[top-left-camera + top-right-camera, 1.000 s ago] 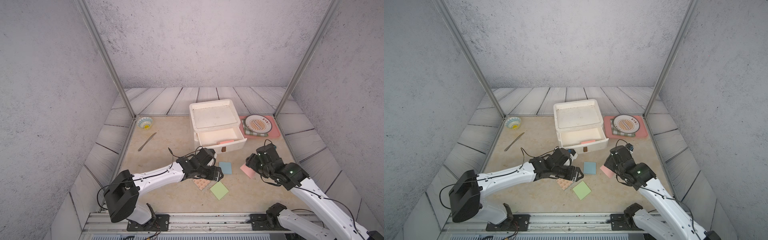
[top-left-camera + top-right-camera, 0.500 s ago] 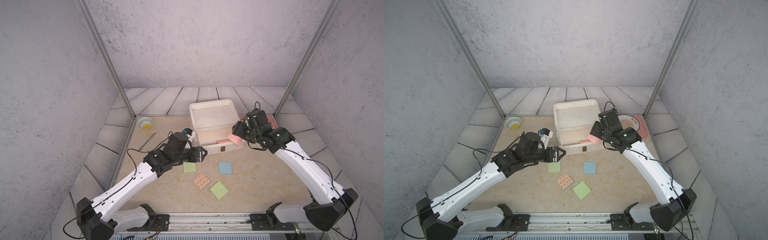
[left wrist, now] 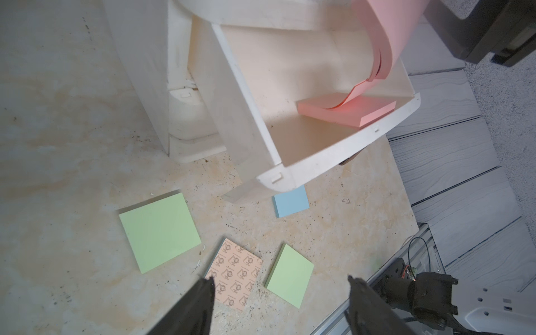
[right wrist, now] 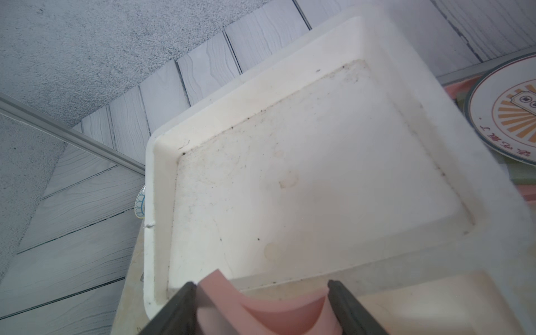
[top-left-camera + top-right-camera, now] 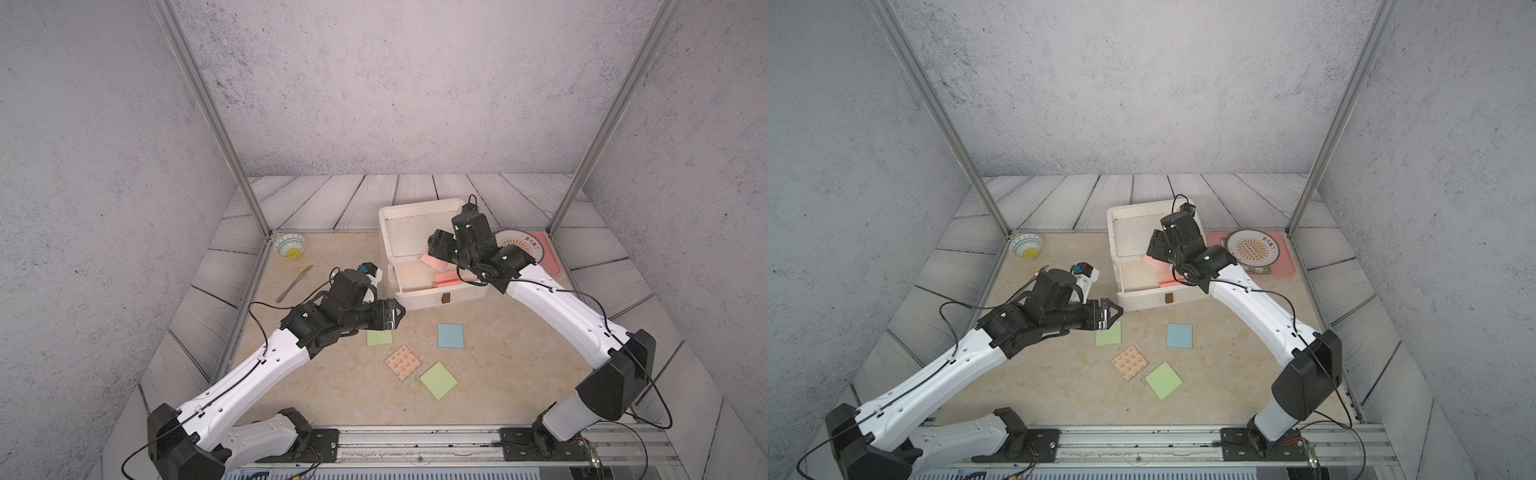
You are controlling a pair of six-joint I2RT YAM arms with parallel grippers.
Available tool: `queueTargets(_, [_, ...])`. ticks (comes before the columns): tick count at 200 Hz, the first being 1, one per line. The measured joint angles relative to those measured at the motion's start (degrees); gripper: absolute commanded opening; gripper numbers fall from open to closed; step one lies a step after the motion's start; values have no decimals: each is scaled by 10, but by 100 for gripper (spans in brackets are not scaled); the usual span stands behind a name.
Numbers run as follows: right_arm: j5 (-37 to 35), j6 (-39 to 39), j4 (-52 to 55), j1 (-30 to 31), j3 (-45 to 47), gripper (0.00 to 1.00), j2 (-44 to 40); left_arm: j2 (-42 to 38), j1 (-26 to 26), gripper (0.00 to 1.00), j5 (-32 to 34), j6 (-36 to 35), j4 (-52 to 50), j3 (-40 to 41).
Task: Please put the sticky notes in the drawer by color
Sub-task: Place the sticky notes in the drawer.
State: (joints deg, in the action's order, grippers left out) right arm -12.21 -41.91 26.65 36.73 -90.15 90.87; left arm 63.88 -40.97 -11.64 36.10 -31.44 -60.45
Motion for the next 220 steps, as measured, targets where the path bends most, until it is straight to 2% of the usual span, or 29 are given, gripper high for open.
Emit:
queueTargets(36, [0, 23, -58, 10, 40, 72, 0, -10, 4, 77, -3, 0, 1, 12])
queueTargets(124, [2, 46, -85, 38, 26, 73, 0, -12, 5, 77, -15, 3, 4, 25])
queueTargets(171, [0, 58, -108, 52, 56, 92, 0, -13, 5, 77, -16, 4, 4, 25])
queueTargets(220, [-11, 76, -108, 53, 73, 95, -4, -13, 5, 77, -20, 5, 4, 25])
